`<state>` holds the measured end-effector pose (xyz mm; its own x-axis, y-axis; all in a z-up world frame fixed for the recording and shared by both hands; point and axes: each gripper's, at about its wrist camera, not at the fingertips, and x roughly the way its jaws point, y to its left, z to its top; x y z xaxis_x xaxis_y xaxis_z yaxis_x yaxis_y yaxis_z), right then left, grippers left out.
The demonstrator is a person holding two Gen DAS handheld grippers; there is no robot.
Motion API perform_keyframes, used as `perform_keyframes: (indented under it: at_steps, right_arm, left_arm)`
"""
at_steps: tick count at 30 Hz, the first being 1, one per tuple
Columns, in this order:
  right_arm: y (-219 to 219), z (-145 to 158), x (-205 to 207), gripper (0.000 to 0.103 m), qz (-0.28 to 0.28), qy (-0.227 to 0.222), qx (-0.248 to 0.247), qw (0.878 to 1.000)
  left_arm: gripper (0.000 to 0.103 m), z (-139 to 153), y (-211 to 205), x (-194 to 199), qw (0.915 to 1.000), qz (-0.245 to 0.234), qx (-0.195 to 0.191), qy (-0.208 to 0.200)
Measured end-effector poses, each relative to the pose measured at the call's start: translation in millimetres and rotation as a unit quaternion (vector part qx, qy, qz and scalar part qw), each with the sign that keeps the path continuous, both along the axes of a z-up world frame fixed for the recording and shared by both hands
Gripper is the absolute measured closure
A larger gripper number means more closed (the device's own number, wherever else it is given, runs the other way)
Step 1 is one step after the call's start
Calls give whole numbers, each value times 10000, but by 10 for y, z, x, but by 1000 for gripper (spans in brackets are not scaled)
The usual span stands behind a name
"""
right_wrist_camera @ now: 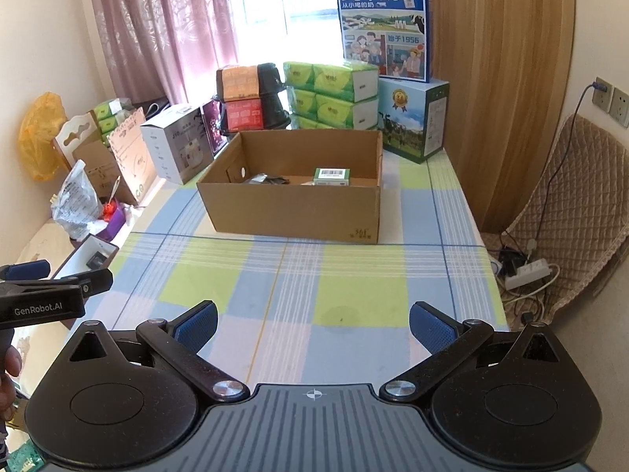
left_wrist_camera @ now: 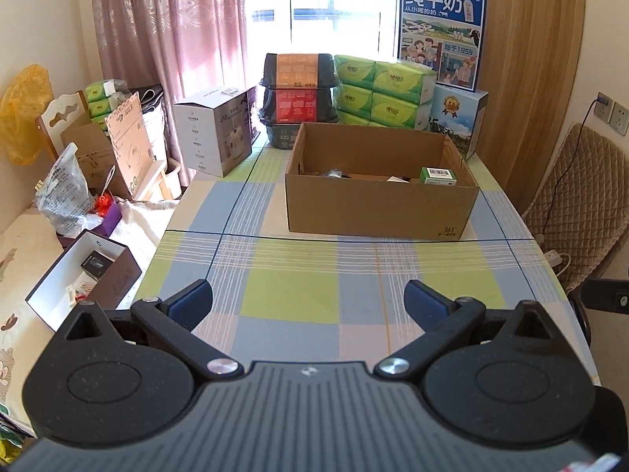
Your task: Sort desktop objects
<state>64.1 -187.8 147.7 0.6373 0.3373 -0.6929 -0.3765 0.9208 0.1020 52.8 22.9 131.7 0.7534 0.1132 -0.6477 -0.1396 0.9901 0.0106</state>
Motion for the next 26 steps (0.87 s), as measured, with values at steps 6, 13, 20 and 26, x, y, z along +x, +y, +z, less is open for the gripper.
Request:
perform_keyframes:
  at_steps: [6,13,20,26]
  right_arm:
    - [7,-32,11,2,-23,5,-34,10000]
    - [13,-64,1,2,-11,39,-27,10000]
    - [71,-88,-17,2,33,38,5,10000]
    - [166,-151,-21,2,87,59,-54,9999]
  left_arm:
    - [1,2,-20,19,10000,-58,1,-7]
    - [1,-49,-24,21,10000,-72,-2,47]
    - [1,-68,1,-2,9999,-100,0,61]
    - [1,-63,52,-44,9998,-139,-94,-51]
